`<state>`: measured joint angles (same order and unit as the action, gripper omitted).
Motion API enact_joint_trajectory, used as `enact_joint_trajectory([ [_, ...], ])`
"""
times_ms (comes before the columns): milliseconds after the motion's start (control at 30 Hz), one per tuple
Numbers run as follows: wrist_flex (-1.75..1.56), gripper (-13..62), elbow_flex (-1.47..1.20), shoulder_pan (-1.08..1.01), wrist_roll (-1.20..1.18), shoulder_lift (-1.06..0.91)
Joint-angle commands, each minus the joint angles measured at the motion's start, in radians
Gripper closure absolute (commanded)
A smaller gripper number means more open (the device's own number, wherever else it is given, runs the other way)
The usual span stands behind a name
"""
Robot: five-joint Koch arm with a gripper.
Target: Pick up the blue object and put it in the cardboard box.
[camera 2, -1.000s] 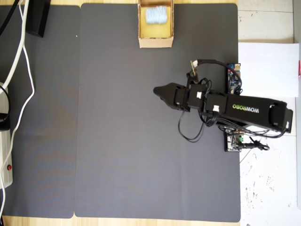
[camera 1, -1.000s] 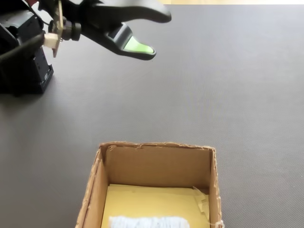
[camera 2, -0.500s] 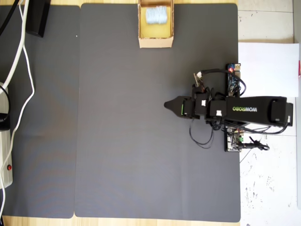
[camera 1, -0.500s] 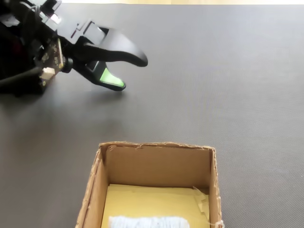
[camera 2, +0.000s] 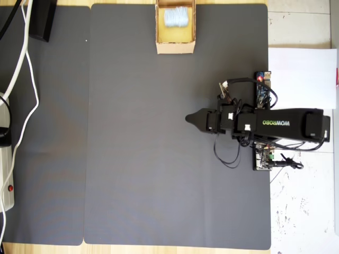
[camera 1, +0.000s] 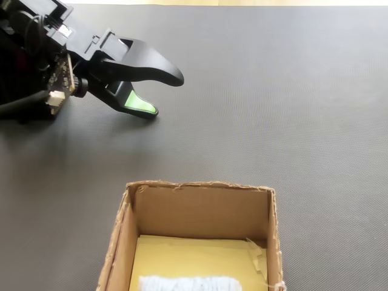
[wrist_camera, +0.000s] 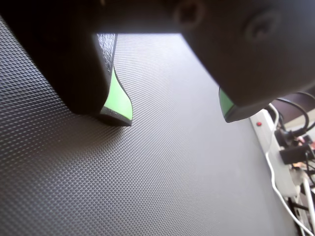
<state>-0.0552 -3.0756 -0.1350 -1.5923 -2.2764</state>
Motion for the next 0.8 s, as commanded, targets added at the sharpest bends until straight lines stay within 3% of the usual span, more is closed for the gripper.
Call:
enact_joint_trajectory([
  [0, 0.117, 14.7, -0.043, 0.000, -0.012, -0.094],
  [767, 0.110, 14.8, -0.043, -0.011, -0.008, -0.094],
])
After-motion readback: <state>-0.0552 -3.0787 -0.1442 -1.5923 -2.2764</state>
